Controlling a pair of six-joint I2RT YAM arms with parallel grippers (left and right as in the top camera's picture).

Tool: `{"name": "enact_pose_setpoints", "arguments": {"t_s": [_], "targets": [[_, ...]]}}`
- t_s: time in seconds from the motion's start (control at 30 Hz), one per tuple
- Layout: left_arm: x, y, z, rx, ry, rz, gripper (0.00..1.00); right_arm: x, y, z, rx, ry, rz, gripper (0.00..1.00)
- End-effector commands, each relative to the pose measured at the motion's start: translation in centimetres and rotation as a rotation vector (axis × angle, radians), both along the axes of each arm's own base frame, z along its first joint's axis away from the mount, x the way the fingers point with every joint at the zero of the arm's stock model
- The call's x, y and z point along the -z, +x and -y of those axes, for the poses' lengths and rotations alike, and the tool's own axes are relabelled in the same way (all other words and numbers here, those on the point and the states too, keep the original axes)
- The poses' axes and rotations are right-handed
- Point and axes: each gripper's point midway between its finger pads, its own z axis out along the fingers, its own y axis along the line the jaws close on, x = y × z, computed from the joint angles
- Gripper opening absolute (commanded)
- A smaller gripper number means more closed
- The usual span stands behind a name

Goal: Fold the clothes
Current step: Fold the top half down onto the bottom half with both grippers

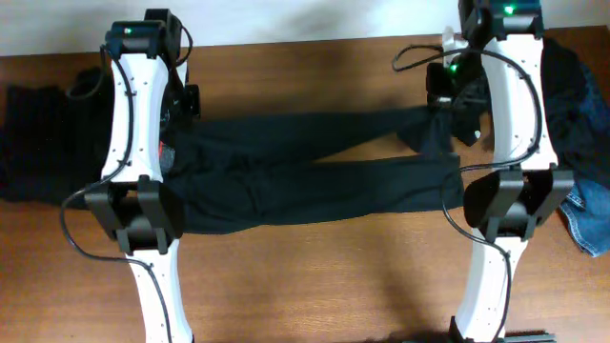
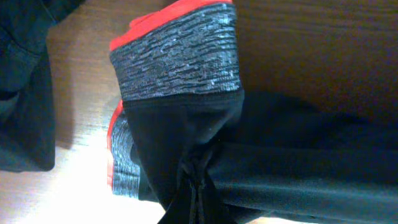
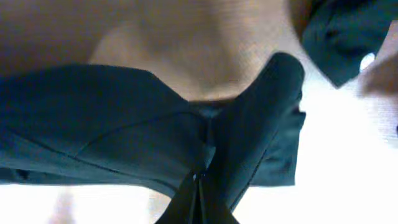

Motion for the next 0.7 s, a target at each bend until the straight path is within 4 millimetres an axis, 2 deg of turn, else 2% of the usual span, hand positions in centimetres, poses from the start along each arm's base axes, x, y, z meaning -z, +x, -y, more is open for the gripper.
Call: {"name": "enact_pose_setpoints", "arguments": {"t_s": [0.0, 0.13, 0.23, 0.47, 0.67], "targets": [[-4.6, -1.0, -0.7, -0.015, 0.022, 0.095, 0.01, -3.1, -1.7, 0.7, -0.002, -0.043, 0.049, 0.04], [-6.3, -2.3, -0.5, -0.013, 0.020, 0.117, 0.00, -4.9, -3.0, 0.9, 0.000, -0.059, 0.077, 0.04], [-6.3, -3.6, -0.6, -0.012, 0.022, 0.088, 0.01, -4.8, -4.1, 1.4, 0.007, -0.091, 0.055, 0.04], [-3.7, -7.1, -1.9, -0.059, 0.097, -0.048, 0.01, -2.0, -6.2, 1.9, 0.005, -0.108, -0.068, 0.04], [-1.0, -8.1, -2.0, -0.066, 0.108, -0.111, 0.01, -0.7, -7.2, 3.6, 0.040, -0.124, -0.129, 0.04]]}}
